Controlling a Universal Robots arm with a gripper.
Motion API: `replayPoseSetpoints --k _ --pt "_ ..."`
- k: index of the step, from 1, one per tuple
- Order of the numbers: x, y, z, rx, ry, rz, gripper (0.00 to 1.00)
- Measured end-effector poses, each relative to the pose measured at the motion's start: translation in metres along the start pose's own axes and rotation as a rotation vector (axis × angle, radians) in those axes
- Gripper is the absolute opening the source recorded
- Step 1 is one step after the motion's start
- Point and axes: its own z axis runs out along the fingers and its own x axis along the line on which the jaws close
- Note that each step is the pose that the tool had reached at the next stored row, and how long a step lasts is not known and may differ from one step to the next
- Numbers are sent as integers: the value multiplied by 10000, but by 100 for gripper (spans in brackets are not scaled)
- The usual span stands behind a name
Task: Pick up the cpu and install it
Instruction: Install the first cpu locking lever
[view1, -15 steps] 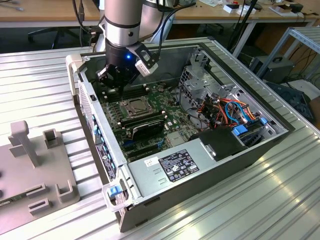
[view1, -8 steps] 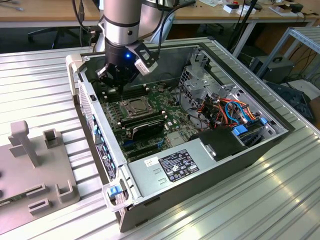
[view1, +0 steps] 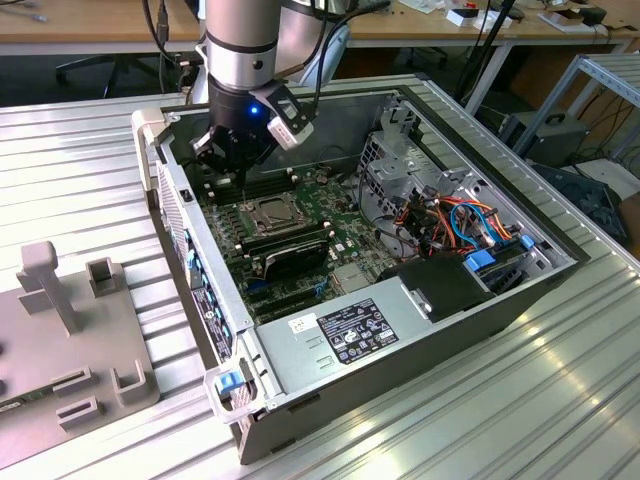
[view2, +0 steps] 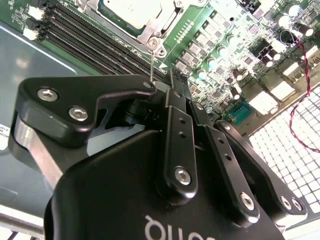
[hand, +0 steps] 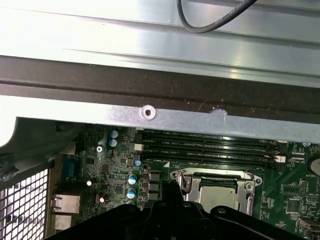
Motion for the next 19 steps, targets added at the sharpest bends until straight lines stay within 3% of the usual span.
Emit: replayPoseSetpoints --k 6,14,19 --pt "-2 2 -65 3 -22 2 11" --pt "8 19 -68 -103 -143 35 11" --pt "16 21 -69 -109 -151 51 11"
